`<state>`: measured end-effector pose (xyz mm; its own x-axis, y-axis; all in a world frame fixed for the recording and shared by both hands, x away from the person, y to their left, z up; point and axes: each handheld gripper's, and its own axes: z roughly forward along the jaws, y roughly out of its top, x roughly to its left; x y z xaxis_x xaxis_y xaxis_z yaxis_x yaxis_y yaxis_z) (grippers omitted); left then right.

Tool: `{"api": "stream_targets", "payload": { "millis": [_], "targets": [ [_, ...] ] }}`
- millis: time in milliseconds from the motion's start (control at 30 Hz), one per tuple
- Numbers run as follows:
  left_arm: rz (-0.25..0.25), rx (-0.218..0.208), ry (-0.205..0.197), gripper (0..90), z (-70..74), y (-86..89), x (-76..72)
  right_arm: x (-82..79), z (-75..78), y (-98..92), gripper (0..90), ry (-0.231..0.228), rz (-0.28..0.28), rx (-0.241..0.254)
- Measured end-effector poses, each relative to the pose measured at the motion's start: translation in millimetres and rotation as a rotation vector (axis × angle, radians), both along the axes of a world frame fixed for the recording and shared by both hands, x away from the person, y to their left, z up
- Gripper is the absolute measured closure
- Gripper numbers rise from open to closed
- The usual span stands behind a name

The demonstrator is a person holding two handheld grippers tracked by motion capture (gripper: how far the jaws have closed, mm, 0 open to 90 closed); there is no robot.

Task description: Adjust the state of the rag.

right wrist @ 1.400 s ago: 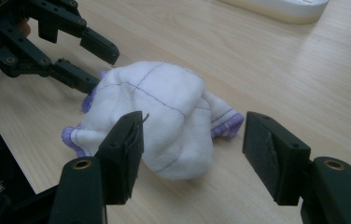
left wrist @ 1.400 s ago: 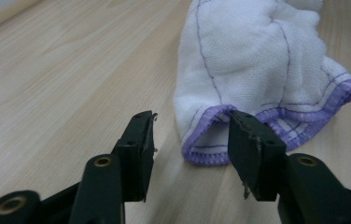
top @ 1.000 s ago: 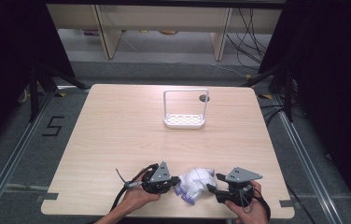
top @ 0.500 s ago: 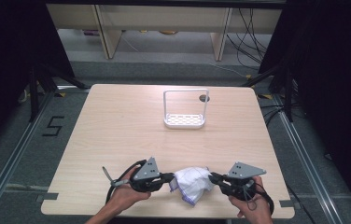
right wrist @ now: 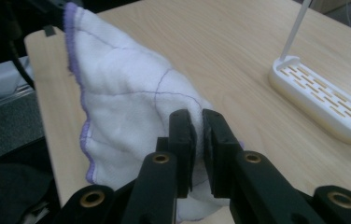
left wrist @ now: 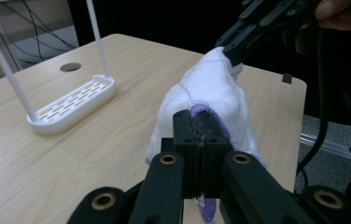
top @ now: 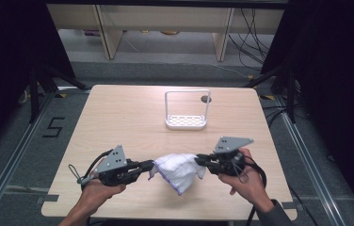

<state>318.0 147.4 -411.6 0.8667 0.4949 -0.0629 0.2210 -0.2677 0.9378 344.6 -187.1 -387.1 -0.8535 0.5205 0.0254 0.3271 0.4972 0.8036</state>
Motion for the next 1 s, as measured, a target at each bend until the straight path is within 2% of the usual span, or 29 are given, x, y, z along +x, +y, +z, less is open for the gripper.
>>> {"api": "stream_targets", "payload": {
  "millis": [33, 100, 133, 167, 233, 267, 300, 367, 400, 433, 467, 533, 567, 600, 667, 733, 833, 867, 967, 1000],
  "targets": [
    [0.008, 0.006, 0.010, 87.9, -3.2, -0.1, 4.5, 7.0, -1.8, 2.8, 82.1, 0.011, -0.010, -0.008],
    [0.022, 0.023, 0.025, 87.9, -10.7, -1.2, 10.1, 29.8, -15.5, 10.2, 80.9, 0.030, -0.024, -0.032],
    [0.022, 0.023, 0.025, 87.9, -10.7, -1.2, 10.1, 29.8, -15.5, 10.2, 80.9, 0.030, -0.024, -0.032],
    [0.024, 0.029, 0.034, 87.9, -14.7, -1.5, 11.9, 42.3, -27.5, 13.9, 81.3, 0.052, -0.032, -0.049],
    [0.027, 0.042, 0.054, 88.0, -21.4, -1.9, 15.8, 55.4, -46.9, 21.2, 80.6, 0.078, -0.047, -0.090],
    [0.027, 0.042, 0.054, 88.0, -21.4, -1.9, 15.8, 55.4, -46.9, 21.2, 80.6, 0.078, -0.047, -0.090],
    [0.041, 0.037, 0.061, 88.0, -23.4, -0.2, 20.0, 55.5, -49.6, 23.1, 74.8, 0.099, -0.073, -0.073],
    [0.058, 0.036, 0.066, 88.0, -23.4, 1.5, 22.1, 47.5, -45.9, 23.8, 69.9, 0.044, -0.094, -0.072],
    [0.063, 0.035, 0.069, 88.0, -23.7, 2.2, 24.5, 40.1, -42.5, 24.0, 67.3, 0.036, -0.078, -0.068],
    [0.063, 0.035, 0.069, 88.0, -23.7, 2.2, 24.5, 40.1, -42.5, 24.0, 67.3, 0.036, -0.078, -0.068],
    [0.058, 0.029, 0.069, 88.0, -24.1, 2.4, 25.9, 22.3, -38.1, 25.0, 59.8, 0.039, -0.077, -0.020],
    [0.063, 0.025, 0.074, 88.0, -23.1, 2.0, 27.1, 3.5, -38.3, 27.9, 53.8, 0.044, -0.080, 0.001],
    [0.064, 0.022, 0.072, 88.0, -22.1, 1.3, 27.7, -5.3, -39.4, 29.4, 52.5, 0.041, -0.080, -0.006],
    [0.067, 0.019, 0.071, 88.0, -21.3, 0.6, 27.9, -20.1, -42.5, 33.3, 51.9, 0.014, -0.080, -0.030],
    [0.070, 0.019, 0.067, 88.0, -18.0, -1.4, 27.3, -38.0, -49.7, 40.9, 50.2, 0.007, -0.064, -0.042],
    [0.064, 0.021, 0.060, 87.9, -15.1, -4.1, 26.3, -51.4, -59.9, 50.7, 45.7, 0.035, -0.067, -0.060],
    [0.047, 0.008, 0.051, 87.9, -11.4, -9.2, 26.2, -54.8, -76.7, 63.4, 40.7, 0.054, -0.090, -0.077],
    [0.043, 0.005, 0.052, 87.9, -10.9, -10.3, 26.7, -53.5, -86.8, 70.1, 39.2, 0.041, -0.120, -0.089],
    [0.039, 0.018, 0.051, 87.9, -10.4, -12.5, 26.8, -49.9, -101.8, 80.8, 39.3, 0.028, -0.136, -0.104],
    [0.038, 0.017, 0.051, 87.8, -10.5, -12.6, 26.7, -46.3, -107.3, 86.0, 42.4, 0.014, -0.149, -0.118]
  ]
}}
